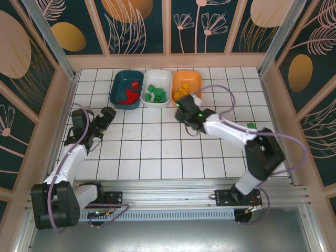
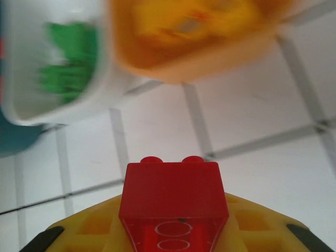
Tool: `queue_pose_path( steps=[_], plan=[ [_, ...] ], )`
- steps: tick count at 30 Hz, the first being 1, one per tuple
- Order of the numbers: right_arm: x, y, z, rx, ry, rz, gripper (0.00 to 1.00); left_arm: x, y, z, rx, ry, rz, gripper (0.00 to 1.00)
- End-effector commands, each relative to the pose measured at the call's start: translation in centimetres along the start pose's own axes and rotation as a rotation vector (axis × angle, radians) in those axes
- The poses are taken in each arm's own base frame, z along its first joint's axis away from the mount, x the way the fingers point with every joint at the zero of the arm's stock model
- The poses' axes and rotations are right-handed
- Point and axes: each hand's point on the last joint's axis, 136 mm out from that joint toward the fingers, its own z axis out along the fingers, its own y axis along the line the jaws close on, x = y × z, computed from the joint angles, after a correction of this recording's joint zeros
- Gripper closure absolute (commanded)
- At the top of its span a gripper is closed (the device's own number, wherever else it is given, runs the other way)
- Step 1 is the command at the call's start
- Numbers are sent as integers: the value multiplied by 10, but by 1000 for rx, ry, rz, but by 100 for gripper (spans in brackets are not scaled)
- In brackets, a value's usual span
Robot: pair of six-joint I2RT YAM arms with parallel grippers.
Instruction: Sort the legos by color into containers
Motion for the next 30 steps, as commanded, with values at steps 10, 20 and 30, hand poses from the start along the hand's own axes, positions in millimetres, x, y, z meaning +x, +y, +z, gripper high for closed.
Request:
queue_pose_path(
  steps=[10, 20, 30],
  plan=[
    [11, 205, 79, -444, 25, -383, 72, 42, 27, -16, 42, 134, -77, 2],
    [12, 245, 127, -484, 81, -413, 45, 37, 2, -24, 118, 138, -23, 2],
    [-38, 255, 67, -474, -46, -449, 32, 28, -25, -32, 204, 125, 27, 1]
  ],
)
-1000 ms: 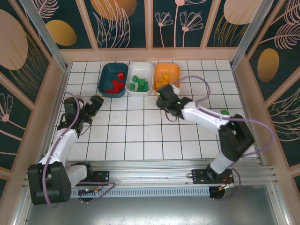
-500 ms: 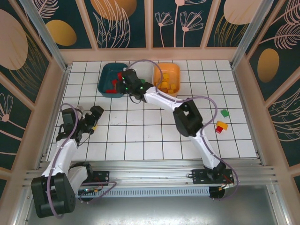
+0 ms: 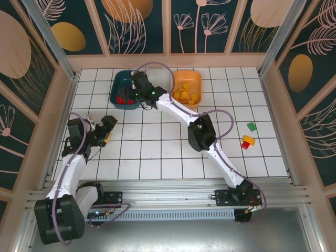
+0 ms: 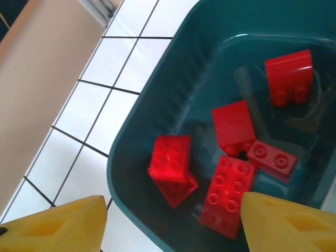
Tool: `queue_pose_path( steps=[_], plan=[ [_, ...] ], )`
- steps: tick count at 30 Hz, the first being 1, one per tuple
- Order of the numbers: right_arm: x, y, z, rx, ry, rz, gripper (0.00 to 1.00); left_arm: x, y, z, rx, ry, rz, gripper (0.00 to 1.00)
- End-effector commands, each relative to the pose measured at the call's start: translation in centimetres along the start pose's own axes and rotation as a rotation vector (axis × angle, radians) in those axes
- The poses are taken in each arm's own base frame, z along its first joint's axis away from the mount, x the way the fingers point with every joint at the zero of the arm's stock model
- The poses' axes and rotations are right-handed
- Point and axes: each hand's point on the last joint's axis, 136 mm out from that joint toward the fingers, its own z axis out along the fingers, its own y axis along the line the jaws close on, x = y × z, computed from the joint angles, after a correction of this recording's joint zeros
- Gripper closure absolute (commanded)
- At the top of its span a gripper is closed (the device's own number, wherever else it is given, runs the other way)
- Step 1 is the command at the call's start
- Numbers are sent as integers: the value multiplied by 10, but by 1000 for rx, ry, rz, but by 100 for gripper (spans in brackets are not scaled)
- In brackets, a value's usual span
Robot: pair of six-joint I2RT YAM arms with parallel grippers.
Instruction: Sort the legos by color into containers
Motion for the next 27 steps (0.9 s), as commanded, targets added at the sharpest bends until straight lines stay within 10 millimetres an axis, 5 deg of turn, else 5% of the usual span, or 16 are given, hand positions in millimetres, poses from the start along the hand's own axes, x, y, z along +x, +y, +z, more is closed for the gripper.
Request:
queue_pose_path(
  steps=[1, 4, 8, 11, 15, 19, 23, 27],
  plan=[
    [-55, 23, -66, 20, -104, -48, 33, -10, -27, -6, 82, -22, 65, 2],
    [-69, 10, -111, 134, -158, -53, 34, -11, -35, -9, 121, -43, 71, 1],
    [-44, -47, -178, 315, -173, 14, 32, -3, -47, -8, 180, -50, 93, 2],
    [1, -126, -236, 485, -155, 180, 27, 17, -54, 6, 192, -6, 127, 2],
    [88, -249, -333, 780, -133, 495, 21, 54, -67, 28, 220, 93, 182, 2],
    [151, -320, -414, 920, -183, 726, 10, 90, -84, 46, 252, 180, 261, 2],
    [178, -359, -456, 955, -256, 887, 8, 124, -100, 63, 286, 275, 319, 2],
    [209, -385, -460, 971, -220, 1013, 8, 149, -101, 77, 289, 355, 339, 1]
  ],
)
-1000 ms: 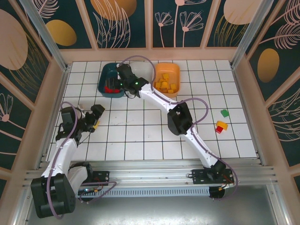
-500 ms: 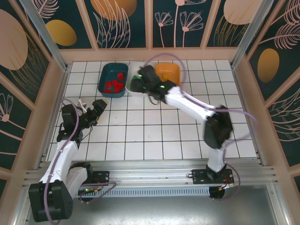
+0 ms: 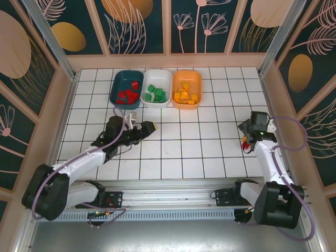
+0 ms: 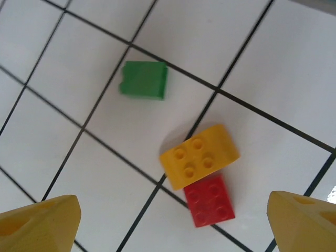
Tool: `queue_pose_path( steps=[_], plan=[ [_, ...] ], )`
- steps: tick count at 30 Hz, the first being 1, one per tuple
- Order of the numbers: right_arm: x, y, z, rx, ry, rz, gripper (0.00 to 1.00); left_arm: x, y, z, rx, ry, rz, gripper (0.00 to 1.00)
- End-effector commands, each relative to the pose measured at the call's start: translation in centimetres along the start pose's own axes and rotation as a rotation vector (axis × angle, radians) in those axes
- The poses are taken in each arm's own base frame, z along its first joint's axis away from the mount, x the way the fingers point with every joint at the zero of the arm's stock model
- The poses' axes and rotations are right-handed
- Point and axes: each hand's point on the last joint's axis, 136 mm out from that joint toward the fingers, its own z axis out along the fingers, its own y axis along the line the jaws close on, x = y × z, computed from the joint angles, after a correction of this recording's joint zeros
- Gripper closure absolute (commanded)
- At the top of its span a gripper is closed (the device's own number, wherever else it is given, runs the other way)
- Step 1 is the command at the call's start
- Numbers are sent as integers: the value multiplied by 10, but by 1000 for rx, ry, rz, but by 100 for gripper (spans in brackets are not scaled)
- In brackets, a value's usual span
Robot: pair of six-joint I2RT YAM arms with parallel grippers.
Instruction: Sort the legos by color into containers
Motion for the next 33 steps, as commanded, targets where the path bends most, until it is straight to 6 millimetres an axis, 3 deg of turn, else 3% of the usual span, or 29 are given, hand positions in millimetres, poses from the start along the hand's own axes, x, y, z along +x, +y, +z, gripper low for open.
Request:
queue_pose_path(
  steps=[1, 7, 10, 16, 24, 26, 33],
  plan=[
    [14, -12, 20, 5, 91, 44, 8, -8, -23, 10, 72, -16, 64, 2],
    [39, -28, 41, 74, 186, 45, 9, -3, -8, 12, 32, -10, 73, 1],
    [56, -22, 46, 15, 242, 40, 11, -2, -4, 13, 20, -5, 76, 1],
    [75, 12, 43, -128, 320, -27, 19, 0, 0, 20, 14, 19, 72, 1],
    [70, 25, 40, -151, 292, -105, 39, -2, 1, 21, 10, 19, 75, 2],
    [69, 24, 38, -145, 287, -102, 39, -1, 2, 21, 6, 18, 74, 1],
    [51, -12, 24, 50, 209, -35, 27, 0, 3, 21, 4, 24, 75, 1]
  ],
)
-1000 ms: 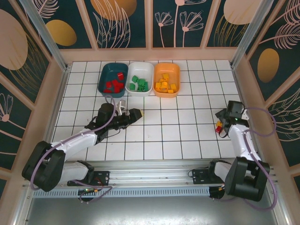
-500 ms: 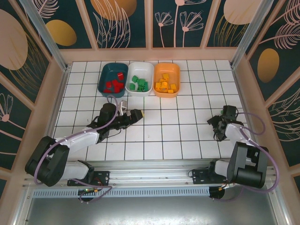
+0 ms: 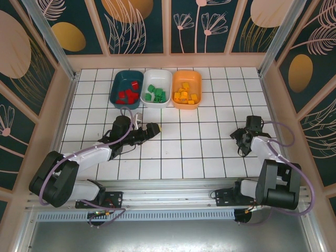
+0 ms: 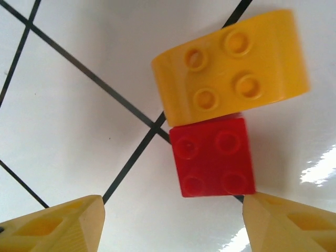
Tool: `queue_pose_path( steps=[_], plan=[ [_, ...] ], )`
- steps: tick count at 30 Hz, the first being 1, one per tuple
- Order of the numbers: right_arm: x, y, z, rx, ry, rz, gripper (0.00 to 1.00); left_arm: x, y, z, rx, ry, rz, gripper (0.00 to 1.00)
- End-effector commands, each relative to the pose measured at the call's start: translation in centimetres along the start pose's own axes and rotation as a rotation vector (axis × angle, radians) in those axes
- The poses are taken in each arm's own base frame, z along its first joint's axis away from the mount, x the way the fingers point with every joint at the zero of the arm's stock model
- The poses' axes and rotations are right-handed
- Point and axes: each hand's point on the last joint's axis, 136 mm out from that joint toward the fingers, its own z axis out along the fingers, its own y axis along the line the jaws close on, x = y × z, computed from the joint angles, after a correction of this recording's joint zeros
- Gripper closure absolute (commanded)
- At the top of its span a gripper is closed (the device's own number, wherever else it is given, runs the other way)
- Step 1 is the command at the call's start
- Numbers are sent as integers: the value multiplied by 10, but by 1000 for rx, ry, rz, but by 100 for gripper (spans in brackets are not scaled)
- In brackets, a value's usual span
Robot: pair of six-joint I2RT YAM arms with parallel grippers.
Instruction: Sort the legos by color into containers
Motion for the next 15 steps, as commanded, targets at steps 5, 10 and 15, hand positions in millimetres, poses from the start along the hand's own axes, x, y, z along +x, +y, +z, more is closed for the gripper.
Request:
queue_pose_path(
  steps=[5, 10, 15],
  plan=[
    [-16, -35, -24, 131, -87, 73, 21, -7, -12, 1, 34, -15, 51, 1],
    [-24, -28, -7, 71, -47, 56, 24, -4, -11, 6, 40, 8, 51, 1],
    [-26, -11, 10, 75, -13, -56, 29, -3, -7, 8, 32, 16, 49, 2]
  ],
)
